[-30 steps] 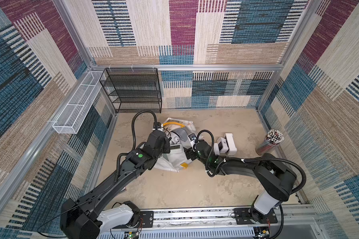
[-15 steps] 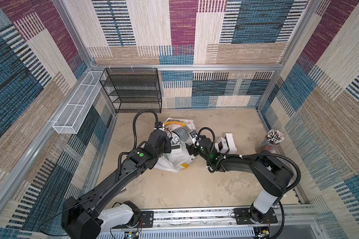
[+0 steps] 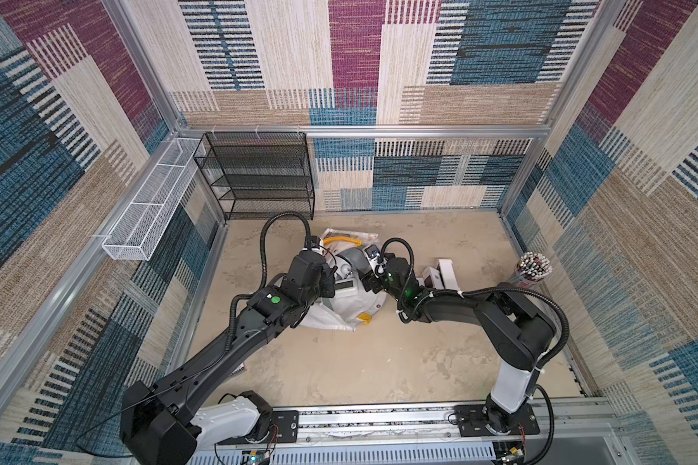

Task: Take the alarm clock out of the canvas bag
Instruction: Pick up the alarm from the canvas bag.

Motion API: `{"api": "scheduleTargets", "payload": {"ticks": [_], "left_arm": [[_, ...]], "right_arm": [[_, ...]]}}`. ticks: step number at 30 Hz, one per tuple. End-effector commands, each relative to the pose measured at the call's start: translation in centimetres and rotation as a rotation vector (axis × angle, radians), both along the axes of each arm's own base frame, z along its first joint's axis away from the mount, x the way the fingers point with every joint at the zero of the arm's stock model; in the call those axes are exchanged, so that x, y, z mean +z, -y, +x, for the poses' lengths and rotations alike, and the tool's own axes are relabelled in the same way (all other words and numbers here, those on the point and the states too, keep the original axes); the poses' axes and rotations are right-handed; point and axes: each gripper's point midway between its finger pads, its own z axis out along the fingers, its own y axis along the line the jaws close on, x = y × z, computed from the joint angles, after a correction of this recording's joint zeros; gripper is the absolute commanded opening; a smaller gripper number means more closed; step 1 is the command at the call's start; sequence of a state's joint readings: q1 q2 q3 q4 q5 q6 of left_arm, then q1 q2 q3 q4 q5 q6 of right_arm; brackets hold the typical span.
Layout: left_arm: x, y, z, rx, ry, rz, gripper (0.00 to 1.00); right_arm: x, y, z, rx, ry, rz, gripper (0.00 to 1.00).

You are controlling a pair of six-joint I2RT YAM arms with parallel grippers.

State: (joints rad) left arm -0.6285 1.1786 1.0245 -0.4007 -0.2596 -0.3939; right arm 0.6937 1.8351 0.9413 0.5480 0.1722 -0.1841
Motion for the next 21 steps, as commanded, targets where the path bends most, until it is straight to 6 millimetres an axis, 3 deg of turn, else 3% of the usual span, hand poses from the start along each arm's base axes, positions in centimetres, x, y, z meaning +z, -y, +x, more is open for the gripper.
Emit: {"api": "scheduleTargets", "payload": {"ticks": [1, 8, 21], "left_arm": [[1.7, 0.8, 0.6, -0.018, 0.052, -0.039, 0.0], [2.1, 1.1, 1.0, -0.009, 0.046, -0.057, 0.0], [2.9, 1.8, 1.0, -0.043, 0.056, -0.074, 0.0]], "right_arm": [[0.7, -0.7, 0.3, 0.022, 0.021, 0.023, 0.88], [0.3, -0.4, -0.1, 0.021, 0.018, 0.024, 0.87], [-0.3, -1.3, 1.4, 0.044, 0.071, -0.058, 0.87]]}}
